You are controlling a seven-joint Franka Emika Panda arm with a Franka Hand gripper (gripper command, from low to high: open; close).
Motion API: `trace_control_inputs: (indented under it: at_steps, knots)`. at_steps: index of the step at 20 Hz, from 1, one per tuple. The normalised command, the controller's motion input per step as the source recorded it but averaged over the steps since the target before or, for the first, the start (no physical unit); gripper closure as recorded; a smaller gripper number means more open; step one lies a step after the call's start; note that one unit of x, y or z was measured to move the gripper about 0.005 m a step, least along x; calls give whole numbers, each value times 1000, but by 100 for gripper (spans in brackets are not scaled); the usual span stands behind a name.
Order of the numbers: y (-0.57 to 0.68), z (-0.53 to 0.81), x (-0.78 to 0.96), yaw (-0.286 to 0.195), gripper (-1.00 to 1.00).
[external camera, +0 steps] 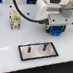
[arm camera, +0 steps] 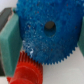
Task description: Insert the blue gear onto the right peg, followed by the red gear
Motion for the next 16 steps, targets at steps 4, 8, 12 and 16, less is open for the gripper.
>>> trace_control_inputs:
  at_steps: [4, 8, 12, 16]
  knots:
    - [13, 533, 370, 0, 100]
    - [-1, 532, 463, 0, 100]
    - [-102, 464, 492, 0, 100]
    - [-211, 433, 569, 0, 100]
